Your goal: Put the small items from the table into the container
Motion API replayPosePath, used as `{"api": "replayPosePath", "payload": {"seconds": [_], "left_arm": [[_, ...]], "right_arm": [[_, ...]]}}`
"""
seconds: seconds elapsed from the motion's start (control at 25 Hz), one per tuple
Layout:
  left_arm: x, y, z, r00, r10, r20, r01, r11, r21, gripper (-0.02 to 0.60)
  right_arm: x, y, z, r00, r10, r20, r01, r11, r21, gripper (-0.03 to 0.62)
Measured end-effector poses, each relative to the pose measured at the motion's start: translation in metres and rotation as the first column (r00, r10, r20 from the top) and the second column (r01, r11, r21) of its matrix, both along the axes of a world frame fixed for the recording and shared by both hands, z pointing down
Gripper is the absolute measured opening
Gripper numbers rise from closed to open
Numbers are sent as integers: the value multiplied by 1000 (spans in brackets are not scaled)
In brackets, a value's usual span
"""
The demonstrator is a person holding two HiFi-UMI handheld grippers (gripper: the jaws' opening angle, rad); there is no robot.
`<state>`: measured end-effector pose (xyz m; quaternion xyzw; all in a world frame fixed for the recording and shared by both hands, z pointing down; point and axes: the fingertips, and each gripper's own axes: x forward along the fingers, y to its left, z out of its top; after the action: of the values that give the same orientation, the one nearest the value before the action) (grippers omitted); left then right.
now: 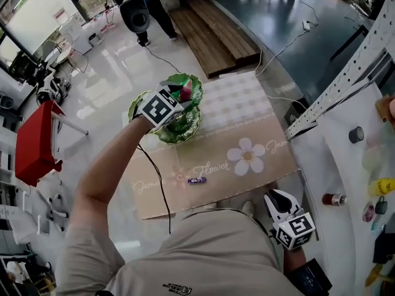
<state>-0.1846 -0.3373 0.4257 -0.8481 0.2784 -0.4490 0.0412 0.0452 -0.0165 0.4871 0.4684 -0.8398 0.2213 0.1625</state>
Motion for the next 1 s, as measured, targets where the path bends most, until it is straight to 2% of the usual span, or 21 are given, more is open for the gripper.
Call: {"api": "replayPosePath", "payload": {"seconds": [0.24,0.64,1.0], "left_arm": [[3,-6,18,991,70,115,-69,998,-9,225],[5,-12,28,973,97,208,-96,995,-18,225],[3,-14,25,979,44,199,-45,999,2,225]], "right_arm": [[2,9,1,999,48,6,-48,999,-10,77],[14,12,5,998,59,2,-59,998,-21,77],[28,9,3,999,30,14,-30,999,-15,77]]}}
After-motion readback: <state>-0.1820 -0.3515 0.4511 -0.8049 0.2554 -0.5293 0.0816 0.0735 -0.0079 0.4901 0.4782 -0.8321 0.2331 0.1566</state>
